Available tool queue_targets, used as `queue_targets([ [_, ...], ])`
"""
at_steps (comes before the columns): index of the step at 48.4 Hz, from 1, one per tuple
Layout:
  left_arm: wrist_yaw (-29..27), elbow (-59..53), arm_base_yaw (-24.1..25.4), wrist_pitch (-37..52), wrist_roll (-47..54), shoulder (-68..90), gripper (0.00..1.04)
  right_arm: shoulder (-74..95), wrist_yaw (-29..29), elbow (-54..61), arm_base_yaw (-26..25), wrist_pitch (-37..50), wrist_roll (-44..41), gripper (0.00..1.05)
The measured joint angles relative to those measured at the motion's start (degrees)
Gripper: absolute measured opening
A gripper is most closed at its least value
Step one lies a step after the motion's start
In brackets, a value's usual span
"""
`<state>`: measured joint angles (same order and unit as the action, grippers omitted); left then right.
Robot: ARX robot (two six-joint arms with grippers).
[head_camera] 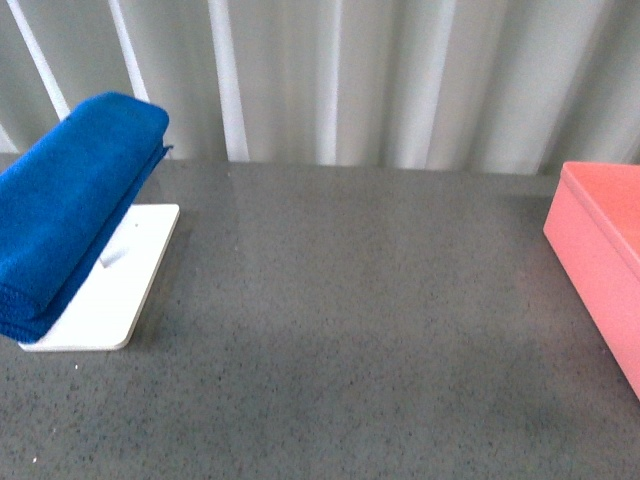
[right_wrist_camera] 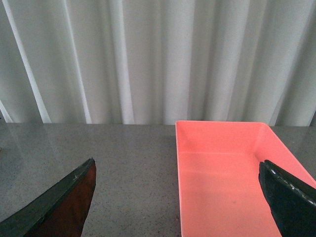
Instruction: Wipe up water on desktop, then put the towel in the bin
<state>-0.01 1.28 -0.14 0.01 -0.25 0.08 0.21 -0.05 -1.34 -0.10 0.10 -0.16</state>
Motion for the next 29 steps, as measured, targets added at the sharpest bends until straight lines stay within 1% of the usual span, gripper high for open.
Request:
queue_targets([
  [29,0.0,0.0,0.0,0.0,0.0,0.0,0.98,0.0,0.0,0.0,0.0,0.0,0.0,0.98],
])
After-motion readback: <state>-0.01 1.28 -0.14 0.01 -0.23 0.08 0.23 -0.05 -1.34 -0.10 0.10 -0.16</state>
